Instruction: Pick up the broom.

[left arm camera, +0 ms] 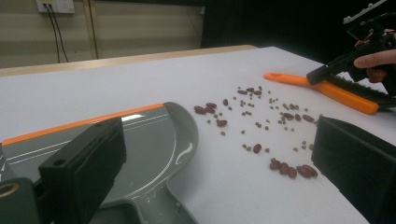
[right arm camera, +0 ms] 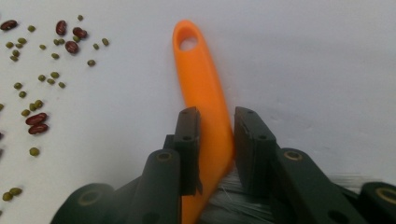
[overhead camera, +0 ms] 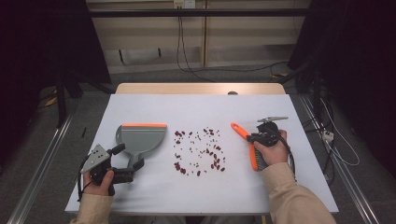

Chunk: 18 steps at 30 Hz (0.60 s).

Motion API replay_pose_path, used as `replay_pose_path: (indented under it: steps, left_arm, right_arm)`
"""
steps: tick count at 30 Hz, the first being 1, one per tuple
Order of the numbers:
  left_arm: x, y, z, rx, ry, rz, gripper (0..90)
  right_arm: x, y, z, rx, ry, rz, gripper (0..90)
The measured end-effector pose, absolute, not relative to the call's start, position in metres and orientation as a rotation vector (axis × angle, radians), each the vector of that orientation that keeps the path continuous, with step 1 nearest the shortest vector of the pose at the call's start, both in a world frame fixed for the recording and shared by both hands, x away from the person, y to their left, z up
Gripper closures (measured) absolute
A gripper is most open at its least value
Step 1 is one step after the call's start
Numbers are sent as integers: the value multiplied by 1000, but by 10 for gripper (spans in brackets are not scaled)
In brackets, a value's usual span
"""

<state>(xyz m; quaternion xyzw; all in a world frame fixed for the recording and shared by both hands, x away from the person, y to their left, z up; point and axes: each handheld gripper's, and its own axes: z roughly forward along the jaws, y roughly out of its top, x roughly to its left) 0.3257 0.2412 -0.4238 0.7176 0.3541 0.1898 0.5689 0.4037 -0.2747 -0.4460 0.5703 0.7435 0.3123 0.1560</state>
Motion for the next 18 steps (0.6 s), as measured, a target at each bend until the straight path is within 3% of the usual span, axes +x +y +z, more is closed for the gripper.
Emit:
replay_pose_path:
  steps: [11,15,18]
  left_arm:
    - [327,239,-424,1686,827,438,30]
    - [327,241,-423,1685,826,442,29]
    - [326,242,-423,1679,830,445,29]
  right_arm:
    - [413,-267,-451,1588,2149,935,702]
    - [409,-266,-444,1612,2087,915,606]
    - [406,-264,-442,1630,2101,838,585]
